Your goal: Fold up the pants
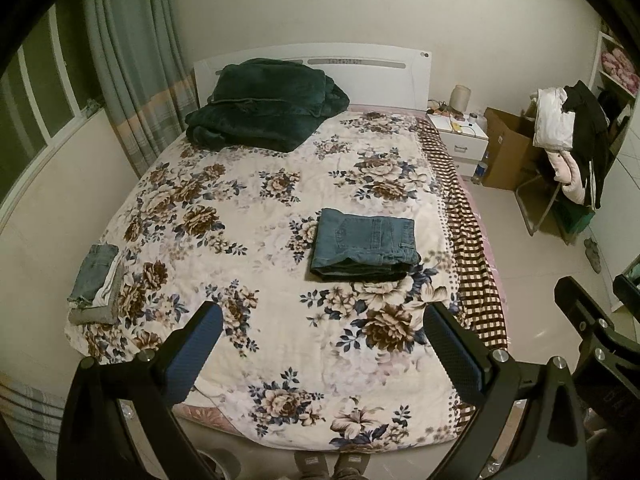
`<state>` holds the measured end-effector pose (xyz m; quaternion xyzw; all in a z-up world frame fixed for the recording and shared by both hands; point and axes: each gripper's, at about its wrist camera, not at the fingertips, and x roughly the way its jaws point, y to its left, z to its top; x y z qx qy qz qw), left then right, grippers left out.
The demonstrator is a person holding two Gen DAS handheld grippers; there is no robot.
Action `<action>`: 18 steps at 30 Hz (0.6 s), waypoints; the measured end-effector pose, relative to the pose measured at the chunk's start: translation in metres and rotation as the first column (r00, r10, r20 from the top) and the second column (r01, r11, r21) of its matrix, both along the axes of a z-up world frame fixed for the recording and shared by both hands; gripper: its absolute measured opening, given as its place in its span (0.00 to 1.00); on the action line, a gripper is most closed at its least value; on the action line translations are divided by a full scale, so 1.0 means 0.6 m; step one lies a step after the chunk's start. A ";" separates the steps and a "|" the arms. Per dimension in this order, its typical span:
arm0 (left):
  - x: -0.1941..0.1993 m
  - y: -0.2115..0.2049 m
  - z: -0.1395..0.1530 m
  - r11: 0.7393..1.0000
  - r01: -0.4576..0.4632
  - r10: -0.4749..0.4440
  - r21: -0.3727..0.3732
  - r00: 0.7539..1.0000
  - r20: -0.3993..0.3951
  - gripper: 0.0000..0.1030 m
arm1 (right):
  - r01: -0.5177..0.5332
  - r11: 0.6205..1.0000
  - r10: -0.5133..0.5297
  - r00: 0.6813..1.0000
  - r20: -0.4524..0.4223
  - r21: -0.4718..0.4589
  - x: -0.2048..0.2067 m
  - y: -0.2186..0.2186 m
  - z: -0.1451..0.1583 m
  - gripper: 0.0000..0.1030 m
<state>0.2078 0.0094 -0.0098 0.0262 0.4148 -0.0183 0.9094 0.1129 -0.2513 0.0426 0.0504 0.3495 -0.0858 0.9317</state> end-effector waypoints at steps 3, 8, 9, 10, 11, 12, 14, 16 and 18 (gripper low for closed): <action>0.001 0.005 -0.002 1.000 -0.002 0.002 0.002 1.000 0.000 0.99 | 0.001 1.000 -0.001 1.000 0.000 0.001 0.000 0.001 0.000 1.00; 0.003 0.004 -0.001 1.000 -0.008 0.008 0.007 1.000 0.005 0.99 | -0.004 1.000 0.004 1.000 -0.001 0.000 0.003 0.001 -0.001 1.00; 0.003 0.004 -0.001 1.000 -0.007 0.007 0.008 1.000 0.006 0.99 | -0.004 1.000 0.004 1.000 -0.001 -0.002 0.002 0.001 -0.001 1.00; 0.003 0.004 -0.001 1.000 -0.008 0.008 0.008 1.000 0.005 0.99 | -0.003 1.000 0.003 1.000 0.001 -0.001 0.002 0.001 0.000 1.00; 0.004 0.004 0.001 1.000 -0.009 0.009 0.008 1.000 0.007 0.99 | -0.003 1.000 0.003 1.000 0.001 -0.001 0.002 0.001 -0.001 1.00; 0.004 0.005 0.001 1.000 -0.009 0.009 0.008 1.000 0.006 0.99 | -0.004 1.000 0.004 1.000 0.001 -0.002 0.004 0.000 -0.002 1.00; 0.005 0.006 0.000 1.000 -0.009 0.009 0.009 1.000 0.006 0.99 | -0.004 1.000 0.004 1.000 0.000 -0.002 0.004 0.000 -0.004 1.00; 0.004 0.006 0.001 1.000 -0.010 0.010 0.009 1.000 0.010 0.99 | -0.005 1.000 0.005 1.000 0.001 0.000 0.004 0.000 -0.003 1.00; 0.006 0.004 0.004 1.000 -0.012 0.012 0.011 1.000 0.008 0.99 | -0.007 1.000 0.007 1.000 0.001 0.001 0.004 0.000 -0.001 1.00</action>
